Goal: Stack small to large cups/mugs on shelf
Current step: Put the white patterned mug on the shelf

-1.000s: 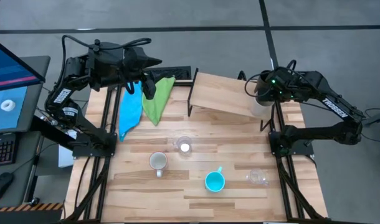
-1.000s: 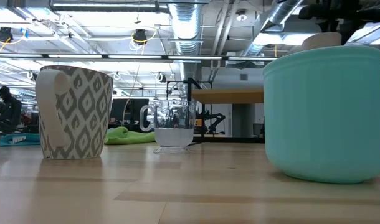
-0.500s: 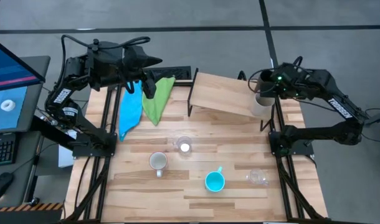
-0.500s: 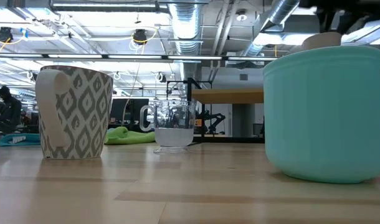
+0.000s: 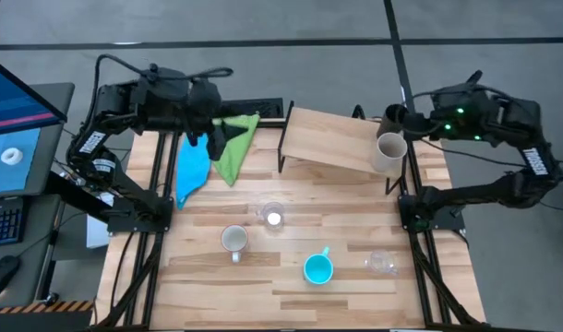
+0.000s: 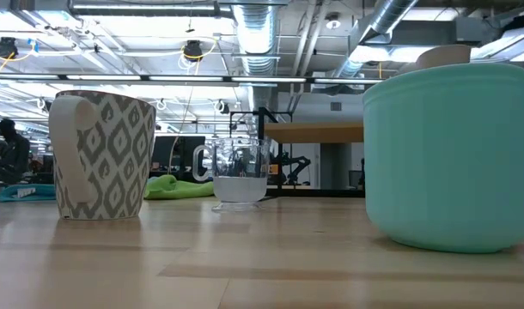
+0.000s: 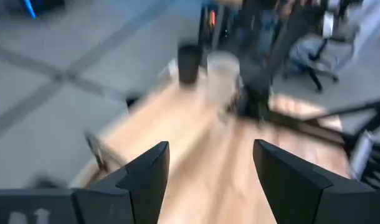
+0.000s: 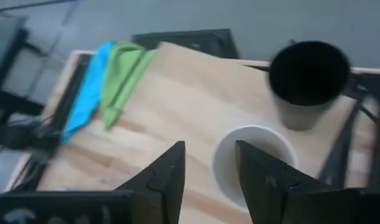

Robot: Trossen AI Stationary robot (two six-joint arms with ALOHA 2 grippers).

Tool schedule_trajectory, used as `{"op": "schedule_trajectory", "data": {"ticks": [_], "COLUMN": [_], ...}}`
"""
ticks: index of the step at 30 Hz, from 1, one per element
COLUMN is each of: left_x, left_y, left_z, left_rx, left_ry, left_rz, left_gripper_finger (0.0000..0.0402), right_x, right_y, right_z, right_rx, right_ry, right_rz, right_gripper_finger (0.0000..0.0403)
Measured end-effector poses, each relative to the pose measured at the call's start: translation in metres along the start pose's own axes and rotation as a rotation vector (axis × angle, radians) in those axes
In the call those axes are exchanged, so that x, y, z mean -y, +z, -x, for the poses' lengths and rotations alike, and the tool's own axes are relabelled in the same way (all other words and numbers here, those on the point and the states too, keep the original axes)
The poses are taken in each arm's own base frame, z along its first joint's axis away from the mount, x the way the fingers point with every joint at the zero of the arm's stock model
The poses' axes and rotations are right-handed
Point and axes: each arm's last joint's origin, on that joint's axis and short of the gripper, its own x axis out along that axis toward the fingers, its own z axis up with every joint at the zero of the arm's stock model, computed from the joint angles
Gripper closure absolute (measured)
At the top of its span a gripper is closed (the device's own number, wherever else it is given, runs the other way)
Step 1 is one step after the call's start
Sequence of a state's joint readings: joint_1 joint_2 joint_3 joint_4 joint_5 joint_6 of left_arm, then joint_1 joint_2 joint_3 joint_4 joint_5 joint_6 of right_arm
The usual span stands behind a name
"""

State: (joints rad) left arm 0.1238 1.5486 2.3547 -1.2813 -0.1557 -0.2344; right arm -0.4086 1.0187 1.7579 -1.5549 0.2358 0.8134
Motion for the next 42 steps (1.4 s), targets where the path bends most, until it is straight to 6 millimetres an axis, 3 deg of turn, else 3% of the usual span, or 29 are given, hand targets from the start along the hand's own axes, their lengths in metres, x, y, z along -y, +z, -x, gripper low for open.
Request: {"op": "schedule_trajectory", "data": {"ticks": [6,12,17,22,32,42], "left_x": [0.009,0.047,0.073,0.085,0.087,0.07], "left_y": [-0.033,-0.056,-0.083,-0.119,-0.203,-0.254], "left_z": [-0.001,-0.01,-0.025,-0.044,-0.091,-0.118], "left_rx": [-0.343,-0.469,-0.53,-0.604,-0.817,-0.783], "left_ry": [-0.019,-0.107,0.016,0.175,0.334,0.285], "left_rz": [0.164,0.194,0.2,0.201,0.164,0.237], "left_gripper_finger": [0.0178,0.0178,0.0178,0.0178,0.0173,0.0131], "right_x": [-0.006,-0.014,-0.019,-0.023,-0.028,-0.029], "right_y": [-0.004,-0.009,-0.014,-0.02,-0.031,-0.035], "right_z": [0.009,0.007,0.007,0.004,0.0,0.003], "right_rx": [-0.026,-0.073,-0.103,-0.12,-0.152,-0.165], "right_ry": [0.087,0.123,0.162,0.168,0.181,0.213], "right_rz": [0.07,0.15,0.206,0.258,0.338,0.37], "right_gripper_finger": [0.0246,0.0248,0.0248,0.0248,0.0248,0.0248]}}
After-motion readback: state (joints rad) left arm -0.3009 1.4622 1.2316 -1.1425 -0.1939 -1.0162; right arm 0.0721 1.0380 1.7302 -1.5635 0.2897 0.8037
